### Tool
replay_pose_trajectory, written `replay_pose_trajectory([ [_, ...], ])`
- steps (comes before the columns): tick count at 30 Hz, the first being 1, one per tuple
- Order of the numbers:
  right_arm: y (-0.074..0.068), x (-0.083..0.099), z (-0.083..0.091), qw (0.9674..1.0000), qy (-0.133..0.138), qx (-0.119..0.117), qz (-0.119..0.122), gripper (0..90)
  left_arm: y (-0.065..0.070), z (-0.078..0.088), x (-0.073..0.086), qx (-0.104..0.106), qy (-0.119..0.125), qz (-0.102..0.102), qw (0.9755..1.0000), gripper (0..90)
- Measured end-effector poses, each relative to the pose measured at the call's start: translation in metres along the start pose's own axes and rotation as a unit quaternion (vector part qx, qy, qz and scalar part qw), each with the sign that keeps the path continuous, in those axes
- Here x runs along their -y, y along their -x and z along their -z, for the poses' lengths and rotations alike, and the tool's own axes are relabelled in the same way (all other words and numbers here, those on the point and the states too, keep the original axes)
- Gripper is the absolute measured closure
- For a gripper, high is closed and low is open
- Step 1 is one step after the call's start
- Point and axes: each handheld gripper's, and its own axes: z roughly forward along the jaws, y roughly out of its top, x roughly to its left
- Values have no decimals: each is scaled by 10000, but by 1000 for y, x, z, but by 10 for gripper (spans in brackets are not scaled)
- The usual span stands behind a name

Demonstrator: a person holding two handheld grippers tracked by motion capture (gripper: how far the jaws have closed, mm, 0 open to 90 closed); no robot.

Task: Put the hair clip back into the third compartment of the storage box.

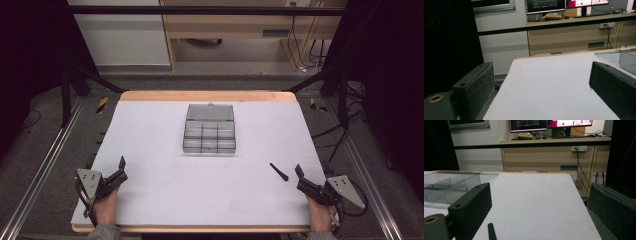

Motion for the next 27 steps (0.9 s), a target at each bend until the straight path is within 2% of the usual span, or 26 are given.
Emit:
replay_pose_trajectory([
  [5,-1,0,-1,9999,-51,-5,108,71,0,0,0,-1,-3,-5,10000,61],
  [11,-1,0,-1,9999,-72,1,80,72,0,0,0,0,-5,-16,10000,61],
  [21,-3,-1,-3,9997,-127,8,208,83,0,0,0,0,-10,-13,10000,61],
  [25,-5,-1,-4,9994,-209,-36,281,95,0,0,0,-2,-12,-14,10000,61],
  [26,-5,-2,-5,9991,-298,-133,258,98,0,0,0,-2,-10,-8,10000,61],
  [27,-5,-2,-5,9991,-298,-133,258,98,0,0,0,-2,-10,-8,10000,61],
])
